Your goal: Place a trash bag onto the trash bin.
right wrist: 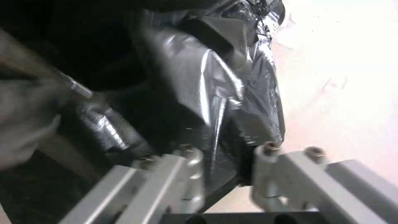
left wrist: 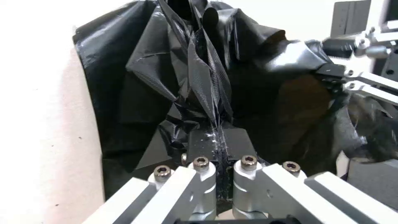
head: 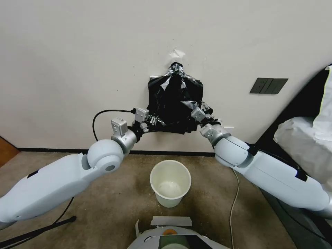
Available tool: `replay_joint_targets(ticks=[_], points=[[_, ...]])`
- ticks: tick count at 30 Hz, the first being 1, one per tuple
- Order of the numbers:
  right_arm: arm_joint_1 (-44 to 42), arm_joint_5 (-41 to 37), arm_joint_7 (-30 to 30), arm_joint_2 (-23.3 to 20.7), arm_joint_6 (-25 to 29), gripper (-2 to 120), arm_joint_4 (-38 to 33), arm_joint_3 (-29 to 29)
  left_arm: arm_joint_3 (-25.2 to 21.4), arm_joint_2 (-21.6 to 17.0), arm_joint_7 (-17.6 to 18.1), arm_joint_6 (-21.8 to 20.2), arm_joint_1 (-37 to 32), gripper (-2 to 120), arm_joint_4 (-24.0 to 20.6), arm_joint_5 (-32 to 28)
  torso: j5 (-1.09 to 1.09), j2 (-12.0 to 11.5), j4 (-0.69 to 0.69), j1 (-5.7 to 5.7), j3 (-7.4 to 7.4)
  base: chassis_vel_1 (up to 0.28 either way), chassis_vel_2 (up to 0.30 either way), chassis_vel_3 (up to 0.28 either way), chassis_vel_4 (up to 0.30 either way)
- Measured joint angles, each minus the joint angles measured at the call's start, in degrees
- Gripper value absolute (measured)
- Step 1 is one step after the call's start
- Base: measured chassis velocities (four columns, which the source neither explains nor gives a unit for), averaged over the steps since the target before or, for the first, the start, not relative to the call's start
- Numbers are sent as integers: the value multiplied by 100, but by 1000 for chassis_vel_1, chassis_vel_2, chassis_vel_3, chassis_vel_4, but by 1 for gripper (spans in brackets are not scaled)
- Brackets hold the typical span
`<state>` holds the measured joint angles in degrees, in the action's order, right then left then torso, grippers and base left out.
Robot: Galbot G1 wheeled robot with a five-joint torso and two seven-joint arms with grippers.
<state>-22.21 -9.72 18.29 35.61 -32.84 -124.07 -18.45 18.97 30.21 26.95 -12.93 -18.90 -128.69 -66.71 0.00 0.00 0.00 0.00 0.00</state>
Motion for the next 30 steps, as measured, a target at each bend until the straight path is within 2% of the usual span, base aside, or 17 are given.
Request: replay_joint_targets(ticks=[2,7,11,15,20,24,25,30], points=[[-197,12,-7,-12,99,0,-52,132,-107,-19,0,-1,-120,0,-8,10,0,0,0,0,0,0,0,0,0],[-614,-156,8,-4,400,0,-138,478,-369,-45,-4,-2,-445,0,-23,103,0,0,-1,0,0,0,0,0,0],[-1248,-1025,150,105,764,0,-392,1062,-869,-86,-28,10,-1123,0,-159,235,-1,0,1,0,0,0,0,0,0],[-1684,-1471,207,160,877,0,-592,1476,-1117,-108,-43,24,-1552,0,-260,319,-1,0,0,0,0,0,0,0,0],[-1996,-1660,208,174,925,0,-744,1715,-1246,-113,-50,30,-1760,0,-313,371,-1,0,0,0,0,0,0,0,0],[-2805,-1920,149,234,1049,0,-1109,2127,-1509,-66,-55,32,-2072,0,-404,424,0,0,-2,0,0,0,0,0,0],[-3161,-2034,154,270,1049,0,-1307,2287,-1688,-99,-97,33,-2349,0,-515,497,0,0,-3,0,-1,0,0,0,0],[-3625,-2061,179,335,1040,0,-1560,2421,-1975,-164,-183,95,-2957,0,-706,765,-1,0,0,0,-1,0,0,0,0]])
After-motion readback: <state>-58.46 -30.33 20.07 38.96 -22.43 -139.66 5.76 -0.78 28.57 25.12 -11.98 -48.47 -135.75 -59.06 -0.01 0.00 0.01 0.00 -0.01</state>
